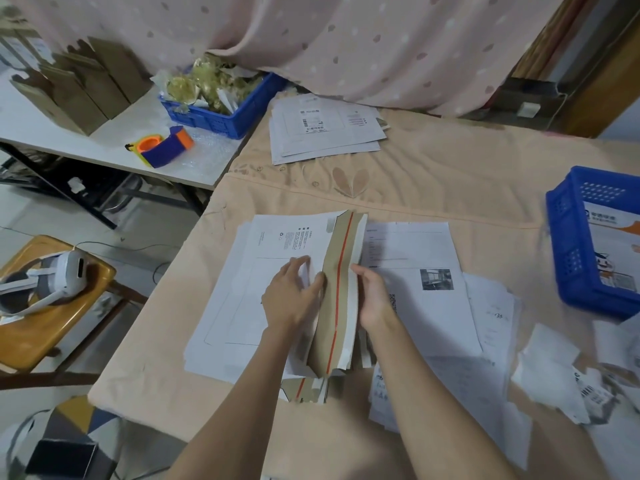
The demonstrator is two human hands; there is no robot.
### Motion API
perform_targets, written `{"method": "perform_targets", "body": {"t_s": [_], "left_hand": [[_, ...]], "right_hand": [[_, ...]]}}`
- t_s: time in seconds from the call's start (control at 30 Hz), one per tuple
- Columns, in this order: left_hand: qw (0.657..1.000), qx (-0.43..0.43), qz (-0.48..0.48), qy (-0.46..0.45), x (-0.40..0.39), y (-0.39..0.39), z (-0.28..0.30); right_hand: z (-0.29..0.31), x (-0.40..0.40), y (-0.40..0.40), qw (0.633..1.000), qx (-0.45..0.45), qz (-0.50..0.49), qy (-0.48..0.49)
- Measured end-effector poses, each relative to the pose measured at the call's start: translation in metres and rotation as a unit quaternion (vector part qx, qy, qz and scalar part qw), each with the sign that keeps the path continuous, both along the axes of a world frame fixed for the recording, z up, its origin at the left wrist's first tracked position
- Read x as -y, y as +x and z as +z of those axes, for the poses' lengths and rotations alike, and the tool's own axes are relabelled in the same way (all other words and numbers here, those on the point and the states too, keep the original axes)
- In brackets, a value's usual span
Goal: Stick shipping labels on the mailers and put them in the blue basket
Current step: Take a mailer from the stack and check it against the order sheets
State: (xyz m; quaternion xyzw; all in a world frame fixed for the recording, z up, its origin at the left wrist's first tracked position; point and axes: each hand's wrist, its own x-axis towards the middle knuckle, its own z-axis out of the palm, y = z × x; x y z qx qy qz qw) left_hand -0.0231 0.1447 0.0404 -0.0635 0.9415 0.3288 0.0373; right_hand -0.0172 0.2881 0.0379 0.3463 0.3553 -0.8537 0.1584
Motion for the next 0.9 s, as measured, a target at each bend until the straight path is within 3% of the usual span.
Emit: {"method": "perform_targets", "body": {"t_s": [0.2,0.47,0.53,0.7,0.8,0.9], "left_hand": [[0.998,0.029,-0.048,-0.004,0.004,-0.002,-0.007],[0.986,-0.109,-0.1,-0.076,-0.012,-0.007,0.007],[0.985,-0.101,-0.11,-0.084,-0.021,-0.01,0.003],[0.994,-0.045,-0.069,-0.077,-0.031,-0.019,-0.008],[1.0,-0.015,-0.019,0.009,-0.023,-0.019,-0.011],[0.999,-0.031,0.009,0.023,-0.019,-0.017,-0.007]], "right_hand": [[-0.003,-0.002,-0.001,0.999,0.038,-0.03,-0.008],[-0.006,-0.003,-0.001,1.0,0.015,0.012,-0.005],[-0.006,0.0,-0.002,0.999,0.023,0.029,-0.009],[-0.012,0.002,-0.003,0.999,0.029,0.039,0.012],[-0.023,0.001,-0.005,0.999,0.022,0.036,0.025],[-0.034,0.005,-0.009,0.986,0.036,0.112,0.114]]}}
